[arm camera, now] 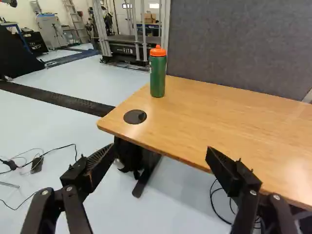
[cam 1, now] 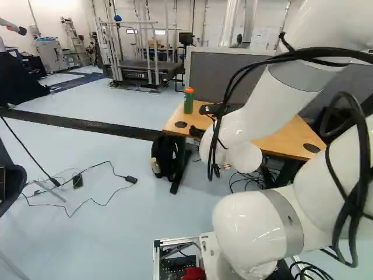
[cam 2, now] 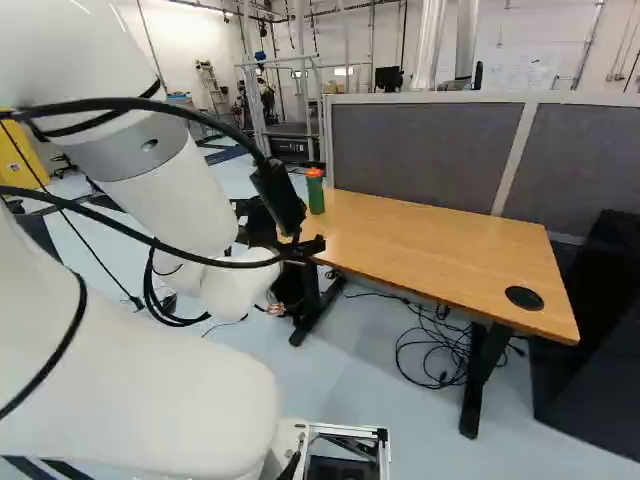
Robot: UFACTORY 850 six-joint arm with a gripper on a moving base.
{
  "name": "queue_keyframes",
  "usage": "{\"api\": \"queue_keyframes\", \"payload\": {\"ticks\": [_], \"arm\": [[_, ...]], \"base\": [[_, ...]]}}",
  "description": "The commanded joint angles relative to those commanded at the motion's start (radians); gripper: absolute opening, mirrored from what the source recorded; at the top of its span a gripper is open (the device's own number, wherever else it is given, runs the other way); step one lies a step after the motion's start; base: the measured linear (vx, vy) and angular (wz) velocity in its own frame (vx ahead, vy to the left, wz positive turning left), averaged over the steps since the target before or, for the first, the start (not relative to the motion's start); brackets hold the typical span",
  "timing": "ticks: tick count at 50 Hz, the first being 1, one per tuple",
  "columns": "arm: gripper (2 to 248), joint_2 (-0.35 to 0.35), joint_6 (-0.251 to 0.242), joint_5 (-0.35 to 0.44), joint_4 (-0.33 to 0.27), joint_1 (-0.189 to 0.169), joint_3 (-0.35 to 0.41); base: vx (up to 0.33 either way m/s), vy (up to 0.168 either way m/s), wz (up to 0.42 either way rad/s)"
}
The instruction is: Pick up the green bottle from the table
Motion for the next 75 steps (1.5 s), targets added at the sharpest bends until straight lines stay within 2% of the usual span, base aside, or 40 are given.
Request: {"api": "queue_keyframes", "payload": {"ticks": [42,43,75], "arm": [[247,0.0,0.0,0.0,0.0,0.0,0.0],[247,-0.034,0.0,0.0,0.0,-0.002,-0.028],[247,-0.242,0.0,0.0,0.0,-0.004,-0.206]], "base": [[0.179,-0.014,-0.018],[0.161,-0.014,-0.012],[0.014,-0.001,-0.002]]}}
